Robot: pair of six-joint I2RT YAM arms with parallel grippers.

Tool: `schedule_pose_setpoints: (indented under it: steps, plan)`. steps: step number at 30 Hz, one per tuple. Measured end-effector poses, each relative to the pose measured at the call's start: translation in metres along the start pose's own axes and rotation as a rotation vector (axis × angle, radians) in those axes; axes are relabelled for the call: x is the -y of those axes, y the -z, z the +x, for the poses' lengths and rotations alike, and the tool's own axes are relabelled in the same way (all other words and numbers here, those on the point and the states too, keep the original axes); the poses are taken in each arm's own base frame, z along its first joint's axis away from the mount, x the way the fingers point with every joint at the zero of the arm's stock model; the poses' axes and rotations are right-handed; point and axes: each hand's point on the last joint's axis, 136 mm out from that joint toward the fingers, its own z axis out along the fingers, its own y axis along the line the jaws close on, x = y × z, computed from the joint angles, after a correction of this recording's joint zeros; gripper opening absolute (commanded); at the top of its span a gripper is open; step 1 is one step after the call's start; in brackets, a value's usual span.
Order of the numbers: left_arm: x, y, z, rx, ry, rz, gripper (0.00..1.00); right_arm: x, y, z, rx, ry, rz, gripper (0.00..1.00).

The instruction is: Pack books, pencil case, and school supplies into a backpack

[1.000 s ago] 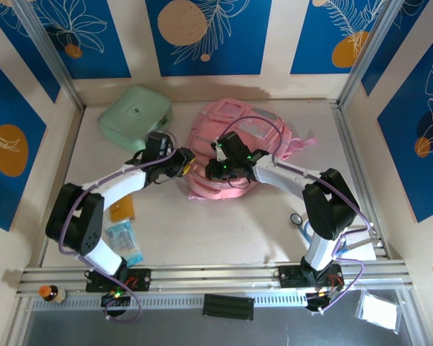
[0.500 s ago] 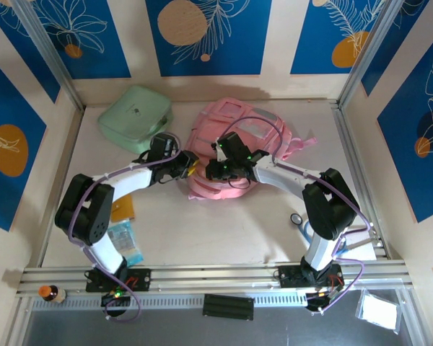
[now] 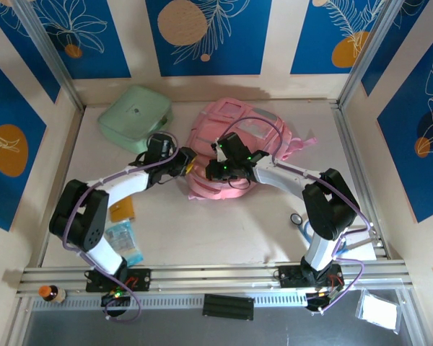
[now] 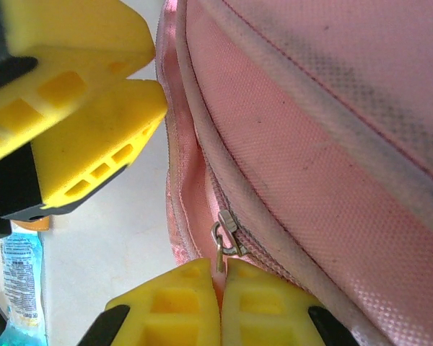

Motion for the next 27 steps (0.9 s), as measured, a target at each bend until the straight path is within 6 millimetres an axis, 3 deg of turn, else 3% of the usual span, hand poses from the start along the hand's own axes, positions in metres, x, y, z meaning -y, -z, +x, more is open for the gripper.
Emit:
schedule_pose_setpoints:
  steps: [7, 15, 22, 27]
  plan:
    - [0.001, -0.002, 0.003, -0.005, 0.019, 0.009, 0.4, 0.0, 0.0, 0.0, 0.0, 0.0, 0.0, 0.0]
    - [-0.003, -0.026, 0.013, -0.069, 0.045, -0.005, 0.4, 0.001, 0.0, 0.002, -0.003, -0.002, 0.004, 0.0]
    - [-0.005, -0.031, 0.016, -0.086, 0.067, -0.01, 0.14, 0.008, 0.008, 0.003, 0.017, -0.009, 0.041, 0.0]
    - [-0.001, -0.031, 0.015, -0.082, 0.062, -0.008, 0.01, 0.028, 0.023, 0.014, 0.048, -0.015, 0.137, 0.0]
